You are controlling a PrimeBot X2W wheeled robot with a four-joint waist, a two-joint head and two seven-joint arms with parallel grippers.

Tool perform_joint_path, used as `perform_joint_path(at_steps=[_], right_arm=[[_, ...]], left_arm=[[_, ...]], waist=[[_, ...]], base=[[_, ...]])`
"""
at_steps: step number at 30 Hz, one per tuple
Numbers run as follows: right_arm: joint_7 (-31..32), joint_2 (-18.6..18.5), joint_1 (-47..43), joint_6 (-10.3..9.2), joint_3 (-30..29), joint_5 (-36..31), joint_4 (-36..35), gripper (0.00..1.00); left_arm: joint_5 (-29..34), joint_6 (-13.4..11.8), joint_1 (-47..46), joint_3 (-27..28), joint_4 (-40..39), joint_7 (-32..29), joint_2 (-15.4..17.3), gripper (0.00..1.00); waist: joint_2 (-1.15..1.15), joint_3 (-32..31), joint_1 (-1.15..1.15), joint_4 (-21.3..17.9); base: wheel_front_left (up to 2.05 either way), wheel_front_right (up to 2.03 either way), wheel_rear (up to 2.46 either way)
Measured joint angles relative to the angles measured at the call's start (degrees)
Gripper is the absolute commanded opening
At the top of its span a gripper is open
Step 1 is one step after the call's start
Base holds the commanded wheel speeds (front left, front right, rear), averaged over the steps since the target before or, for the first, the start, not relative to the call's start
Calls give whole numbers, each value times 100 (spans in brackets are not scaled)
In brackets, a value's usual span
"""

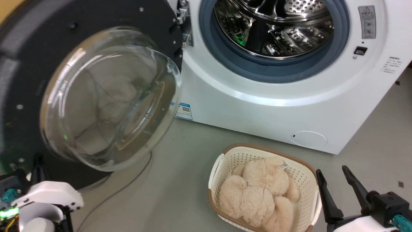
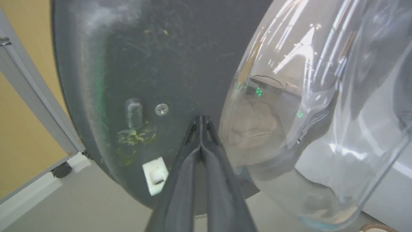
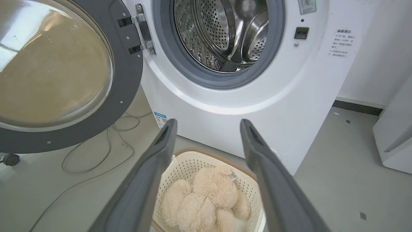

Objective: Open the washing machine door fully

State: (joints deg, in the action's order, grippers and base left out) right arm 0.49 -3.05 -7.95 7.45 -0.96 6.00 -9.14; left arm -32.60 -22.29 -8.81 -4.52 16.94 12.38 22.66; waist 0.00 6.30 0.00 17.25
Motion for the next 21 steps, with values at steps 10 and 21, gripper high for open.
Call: perform_joint_path(at_steps=[10, 21], right_arm=[[22, 0, 30, 0, -7, 3, 141, 100], [-194, 1, -51, 0, 41, 258, 481, 100]], left_arm=[[-58, 403, -501, 313, 1221, 199, 65, 0], [278, 485, 247, 747, 697, 231, -210, 0]], waist=[[0, -104, 0, -10], [0, -640, 0, -75]], base=[[0, 0, 0], [0, 0, 0]])
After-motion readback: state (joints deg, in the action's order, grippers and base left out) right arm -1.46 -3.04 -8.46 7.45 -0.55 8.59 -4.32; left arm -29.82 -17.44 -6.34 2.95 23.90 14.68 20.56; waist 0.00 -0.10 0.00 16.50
